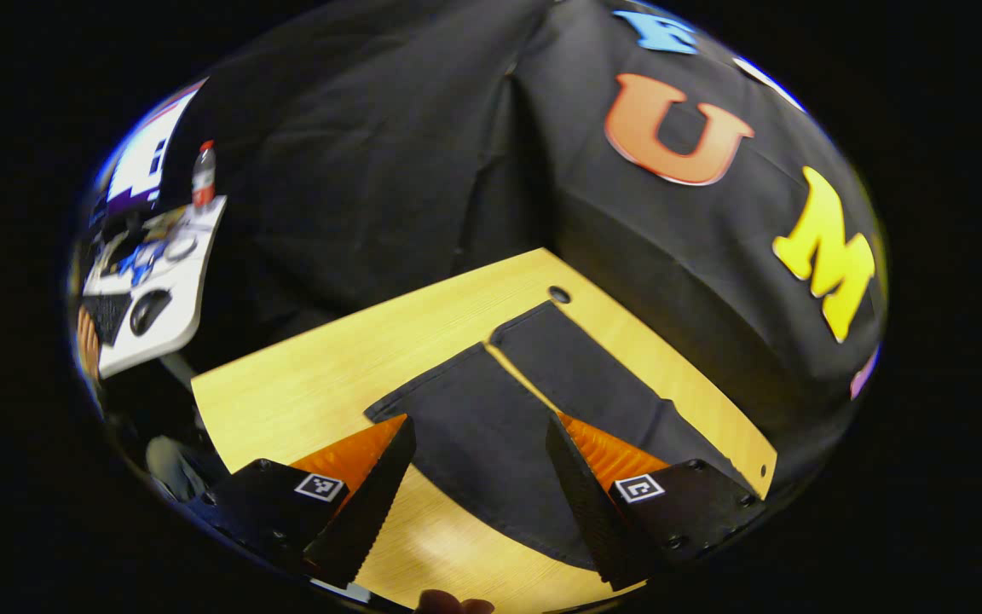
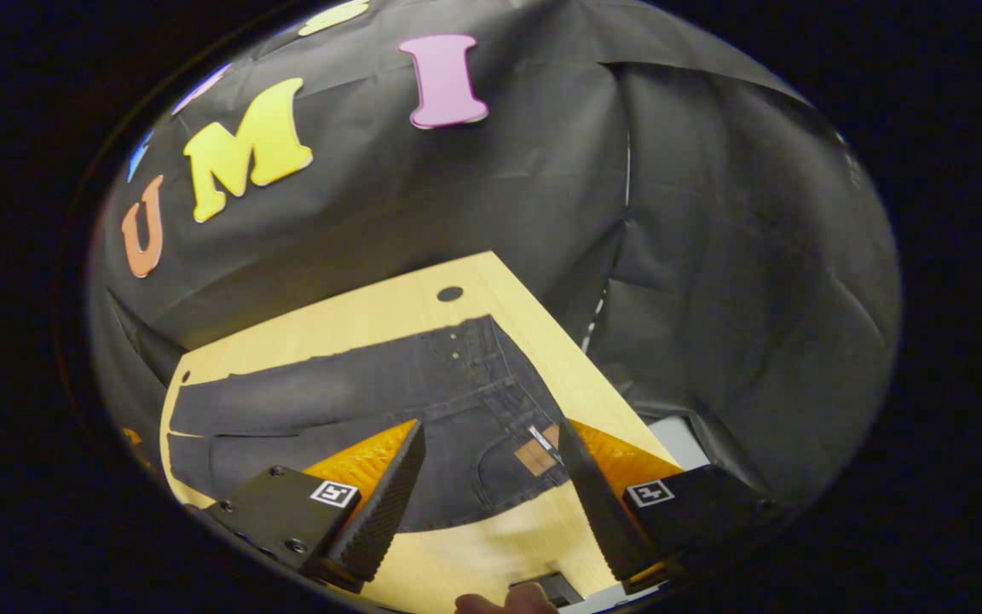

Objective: Grasp the waist and the cuffs of the jeans and fold them to make the two legs overlap; first hold the waist and fold one-third of the jeans toward the cuffs, then hold the cuffs and fold the remaining one-third in the same direction to finish folding.

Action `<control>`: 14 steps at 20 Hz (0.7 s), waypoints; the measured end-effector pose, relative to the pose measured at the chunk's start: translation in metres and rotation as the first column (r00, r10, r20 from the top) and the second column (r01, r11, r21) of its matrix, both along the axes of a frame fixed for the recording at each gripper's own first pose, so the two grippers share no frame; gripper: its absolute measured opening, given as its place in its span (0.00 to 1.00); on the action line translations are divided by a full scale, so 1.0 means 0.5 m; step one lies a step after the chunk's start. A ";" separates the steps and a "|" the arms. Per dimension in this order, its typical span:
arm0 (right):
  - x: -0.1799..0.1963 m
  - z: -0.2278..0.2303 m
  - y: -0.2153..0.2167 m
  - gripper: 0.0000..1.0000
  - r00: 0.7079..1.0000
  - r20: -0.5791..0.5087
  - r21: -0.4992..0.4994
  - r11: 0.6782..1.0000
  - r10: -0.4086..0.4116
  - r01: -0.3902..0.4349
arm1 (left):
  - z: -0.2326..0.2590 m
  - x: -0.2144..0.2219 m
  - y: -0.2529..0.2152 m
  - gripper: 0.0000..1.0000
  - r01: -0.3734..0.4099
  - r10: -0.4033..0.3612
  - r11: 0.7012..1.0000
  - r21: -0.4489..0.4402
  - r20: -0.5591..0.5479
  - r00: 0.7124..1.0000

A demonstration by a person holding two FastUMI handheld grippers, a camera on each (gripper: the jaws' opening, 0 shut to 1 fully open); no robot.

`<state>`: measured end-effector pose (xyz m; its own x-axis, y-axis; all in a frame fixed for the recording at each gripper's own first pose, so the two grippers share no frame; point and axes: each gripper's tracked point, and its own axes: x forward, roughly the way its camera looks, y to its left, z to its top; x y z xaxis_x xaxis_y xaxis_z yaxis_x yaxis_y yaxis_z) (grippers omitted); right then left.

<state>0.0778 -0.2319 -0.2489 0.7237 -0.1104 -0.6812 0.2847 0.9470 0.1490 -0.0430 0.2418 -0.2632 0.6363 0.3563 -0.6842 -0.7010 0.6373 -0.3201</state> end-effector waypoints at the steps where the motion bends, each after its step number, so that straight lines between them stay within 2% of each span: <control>1: -0.002 -0.015 -0.001 0.98 0.999 -0.028 0.014 1.000 -0.015 0.015 | -0.027 -0.010 0.023 0.99 -0.050 0.049 0.997 -0.063 -0.021 0.999; 3: -0.007 -0.037 -0.002 0.98 0.995 -0.076 0.051 0.996 -0.063 0.067 | -0.085 -0.008 0.066 0.99 -0.137 0.132 0.971 -0.194 -0.037 0.990; 4: -0.009 -0.045 -0.005 0.98 0.992 -0.093 0.067 0.994 -0.086 0.092 | -0.110 -0.003 0.083 0.99 -0.166 0.160 0.950 -0.266 -0.044 0.986; 6: -0.012 -0.055 -0.005 0.99 0.987 -0.119 0.080 0.990 -0.109 0.119 | -0.147 -0.001 0.095 0.99 -0.207 0.184 0.901 -0.382 -0.097 0.978; 7: -0.009 -0.055 -0.005 1.00 0.986 -0.128 0.081 0.989 -0.110 0.121 | -0.160 -0.006 0.098 0.99 -0.234 0.195 0.880 -0.412 -0.136 0.971; 9: -0.005 -0.056 -0.007 0.98 0.983 -0.141 0.080 0.988 -0.118 0.130 | -0.174 -0.005 0.109 1.00 -0.277 0.214 0.854 -0.440 -0.187 0.959; 11: -0.002 -0.068 -0.012 0.98 0.978 -0.163 0.089 0.985 -0.132 0.147 | -0.185 0.005 0.130 0.99 -0.295 0.223 0.845 -0.445 -0.207 0.953; 14: -0.004 -0.100 -0.027 1.00 0.962 -0.220 0.113 0.975 -0.163 0.191 | -0.197 0.025 0.139 0.99 -0.291 0.195 0.846 -0.447 -0.249 0.949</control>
